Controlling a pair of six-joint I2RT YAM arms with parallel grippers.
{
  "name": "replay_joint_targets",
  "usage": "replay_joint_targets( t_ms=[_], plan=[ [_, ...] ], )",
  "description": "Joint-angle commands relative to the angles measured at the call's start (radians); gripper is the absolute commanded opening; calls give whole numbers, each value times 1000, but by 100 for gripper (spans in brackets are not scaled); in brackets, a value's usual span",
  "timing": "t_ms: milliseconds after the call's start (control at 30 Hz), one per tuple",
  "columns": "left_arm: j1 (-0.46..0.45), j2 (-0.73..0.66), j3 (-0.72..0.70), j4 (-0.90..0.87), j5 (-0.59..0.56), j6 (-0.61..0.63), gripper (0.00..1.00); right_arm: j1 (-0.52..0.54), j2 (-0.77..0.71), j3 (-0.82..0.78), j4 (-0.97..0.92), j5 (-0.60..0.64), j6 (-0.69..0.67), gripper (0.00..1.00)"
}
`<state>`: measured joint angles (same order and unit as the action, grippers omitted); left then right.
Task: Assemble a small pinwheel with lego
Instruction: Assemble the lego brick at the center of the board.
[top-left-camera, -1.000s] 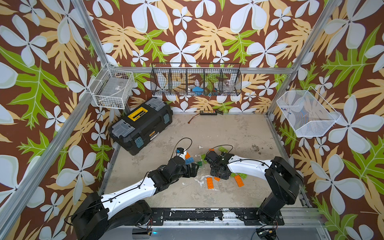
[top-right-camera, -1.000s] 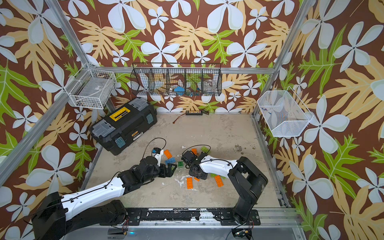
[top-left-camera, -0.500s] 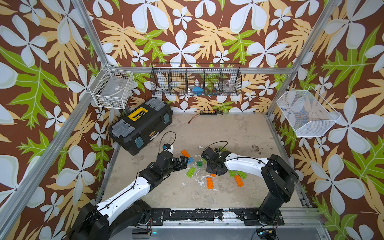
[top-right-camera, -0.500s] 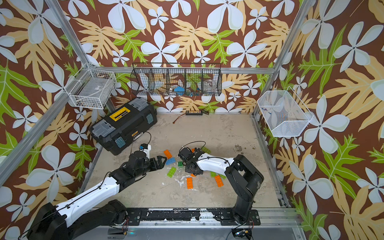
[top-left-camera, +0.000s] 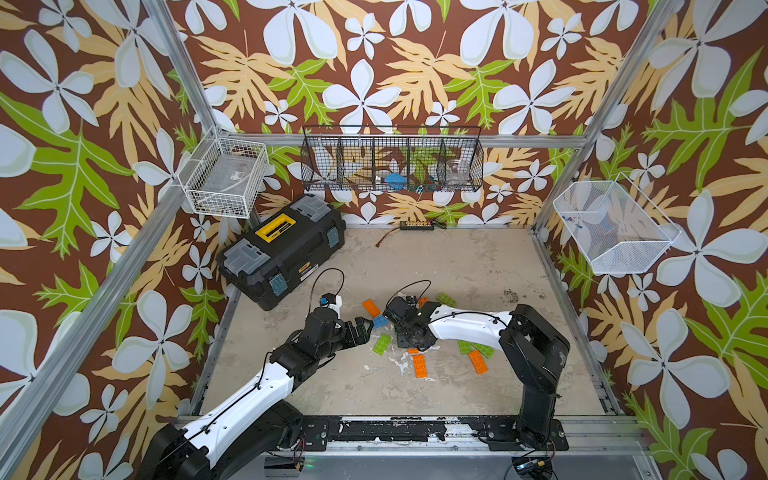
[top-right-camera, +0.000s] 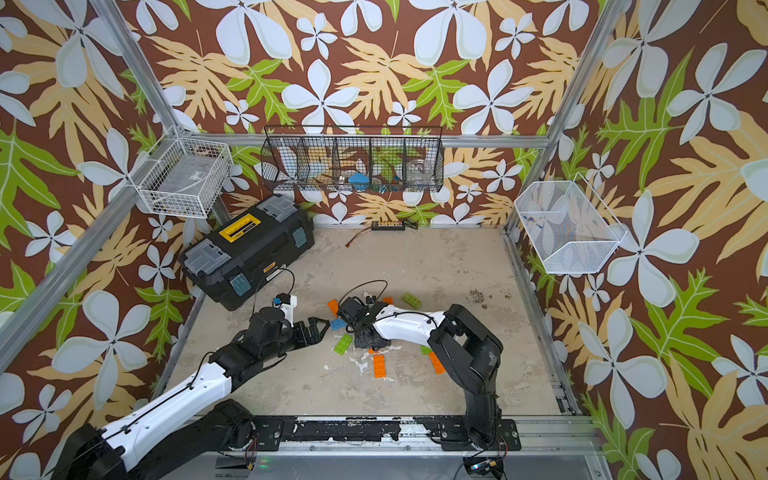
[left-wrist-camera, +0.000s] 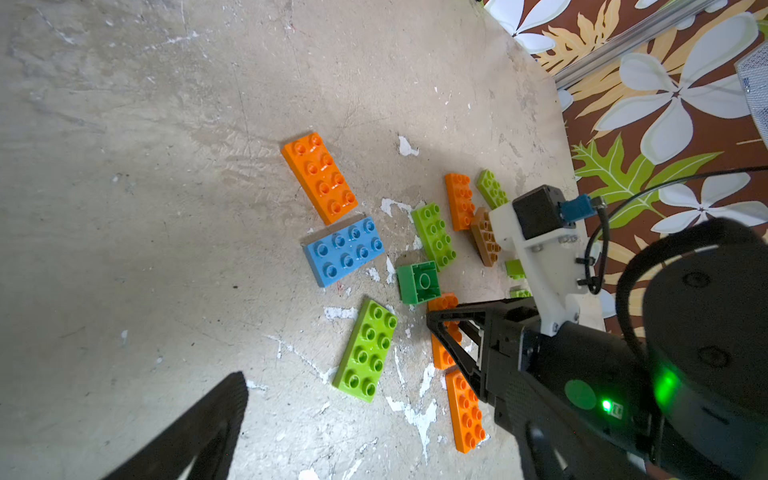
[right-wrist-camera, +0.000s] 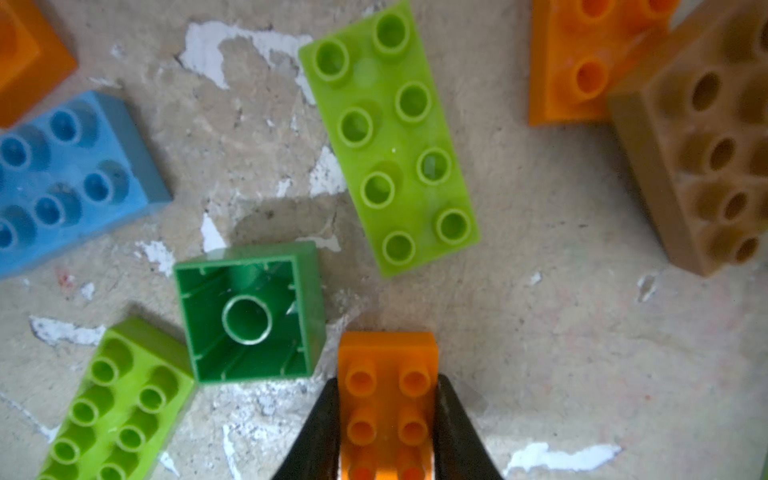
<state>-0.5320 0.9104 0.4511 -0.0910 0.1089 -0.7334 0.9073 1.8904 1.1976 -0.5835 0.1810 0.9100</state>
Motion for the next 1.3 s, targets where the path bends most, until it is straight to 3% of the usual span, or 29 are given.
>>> replay_joint_targets(
  t_ms=[0, 867, 1267],
  plan=[
    [0, -5, -3, 2, 14, -18, 100, -1, -8, -17, -55, 32, 7, 26],
    [3, 17, -11, 22, 31, -24, 100, 5, -25, -73, -24, -38, 3, 29],
    [3, -5, 2, -18, 2, -31, 100, -3, -50, -44, -30, -16, -22, 52]
  ],
)
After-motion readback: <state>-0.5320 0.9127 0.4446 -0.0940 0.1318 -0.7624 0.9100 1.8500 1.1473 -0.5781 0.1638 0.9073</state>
